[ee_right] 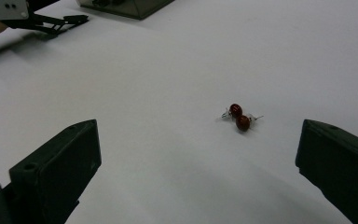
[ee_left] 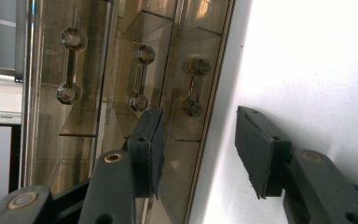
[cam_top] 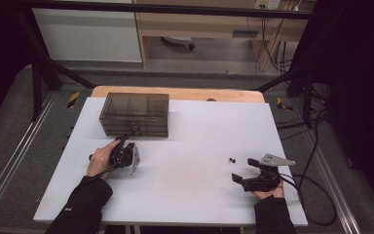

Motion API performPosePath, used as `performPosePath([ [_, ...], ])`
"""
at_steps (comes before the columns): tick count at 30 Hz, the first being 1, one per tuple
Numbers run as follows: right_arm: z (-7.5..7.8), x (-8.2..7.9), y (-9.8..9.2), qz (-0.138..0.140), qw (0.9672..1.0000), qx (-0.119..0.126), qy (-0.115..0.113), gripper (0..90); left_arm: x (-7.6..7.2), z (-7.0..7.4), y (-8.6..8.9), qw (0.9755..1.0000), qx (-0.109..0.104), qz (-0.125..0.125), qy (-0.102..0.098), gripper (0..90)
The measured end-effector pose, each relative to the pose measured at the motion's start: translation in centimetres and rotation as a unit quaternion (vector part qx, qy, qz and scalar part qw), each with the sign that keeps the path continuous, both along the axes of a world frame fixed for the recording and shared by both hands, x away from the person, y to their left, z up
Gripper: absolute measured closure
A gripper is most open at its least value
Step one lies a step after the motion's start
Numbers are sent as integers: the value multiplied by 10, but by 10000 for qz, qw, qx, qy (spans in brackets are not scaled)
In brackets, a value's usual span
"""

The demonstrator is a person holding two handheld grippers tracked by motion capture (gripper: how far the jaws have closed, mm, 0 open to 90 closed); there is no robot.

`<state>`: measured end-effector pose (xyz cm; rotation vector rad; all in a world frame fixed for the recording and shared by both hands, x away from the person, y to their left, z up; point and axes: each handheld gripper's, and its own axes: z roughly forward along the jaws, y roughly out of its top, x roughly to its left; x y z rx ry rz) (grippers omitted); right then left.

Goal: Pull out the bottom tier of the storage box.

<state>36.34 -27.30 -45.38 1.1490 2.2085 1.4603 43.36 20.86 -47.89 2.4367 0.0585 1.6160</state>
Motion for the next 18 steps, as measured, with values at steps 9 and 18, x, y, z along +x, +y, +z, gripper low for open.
performPosePath([
  [9, 0, 0, 0, 5, 10000, -11, 11, 6, 3, -6, -2, 9997, 159, -22, -189, 570],
  [18, 0, 0, 0, 0, 10000, -12, 7, 6, 7, -9, -5, 9991, 198, -117, -351, 609],
])
